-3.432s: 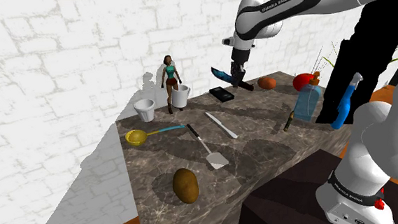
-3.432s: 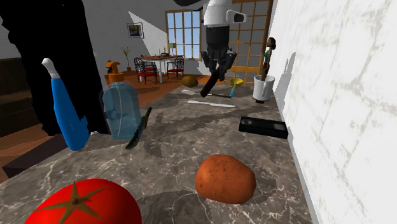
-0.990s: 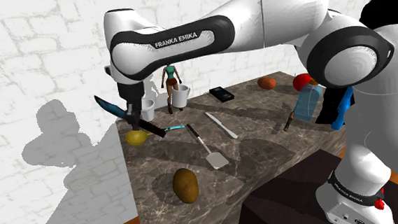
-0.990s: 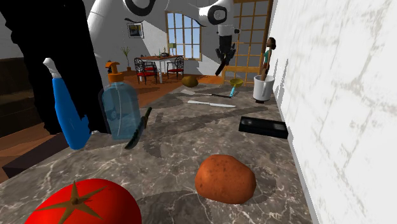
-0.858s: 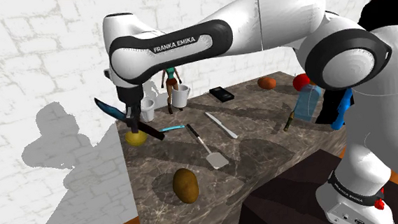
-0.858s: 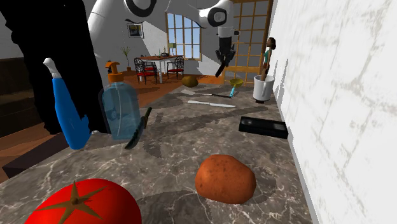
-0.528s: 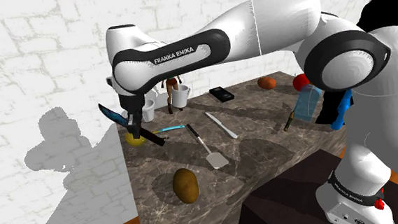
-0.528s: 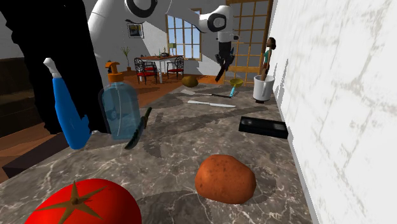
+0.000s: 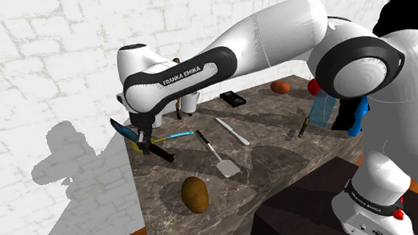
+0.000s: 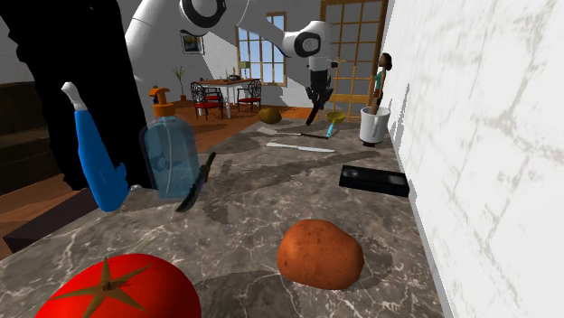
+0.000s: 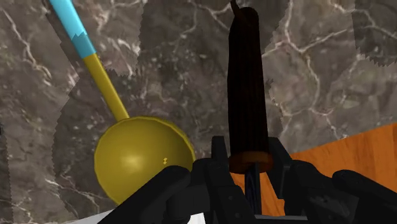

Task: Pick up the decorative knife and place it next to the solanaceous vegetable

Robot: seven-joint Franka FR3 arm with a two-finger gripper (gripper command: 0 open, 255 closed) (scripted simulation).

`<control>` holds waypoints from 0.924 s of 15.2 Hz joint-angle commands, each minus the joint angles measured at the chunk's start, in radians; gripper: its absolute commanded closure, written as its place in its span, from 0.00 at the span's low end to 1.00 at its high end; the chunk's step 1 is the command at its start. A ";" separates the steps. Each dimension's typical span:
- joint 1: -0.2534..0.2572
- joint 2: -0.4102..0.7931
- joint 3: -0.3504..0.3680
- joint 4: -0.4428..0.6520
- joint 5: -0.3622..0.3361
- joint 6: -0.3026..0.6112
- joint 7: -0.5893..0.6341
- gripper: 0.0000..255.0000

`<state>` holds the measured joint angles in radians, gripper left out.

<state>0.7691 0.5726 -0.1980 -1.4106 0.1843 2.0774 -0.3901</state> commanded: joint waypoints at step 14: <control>-0.002 0.050 0.009 -0.060 0.015 0.110 -0.014 1.00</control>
<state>0.7672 0.6222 -0.1888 -1.4707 0.1995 2.1869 -0.4045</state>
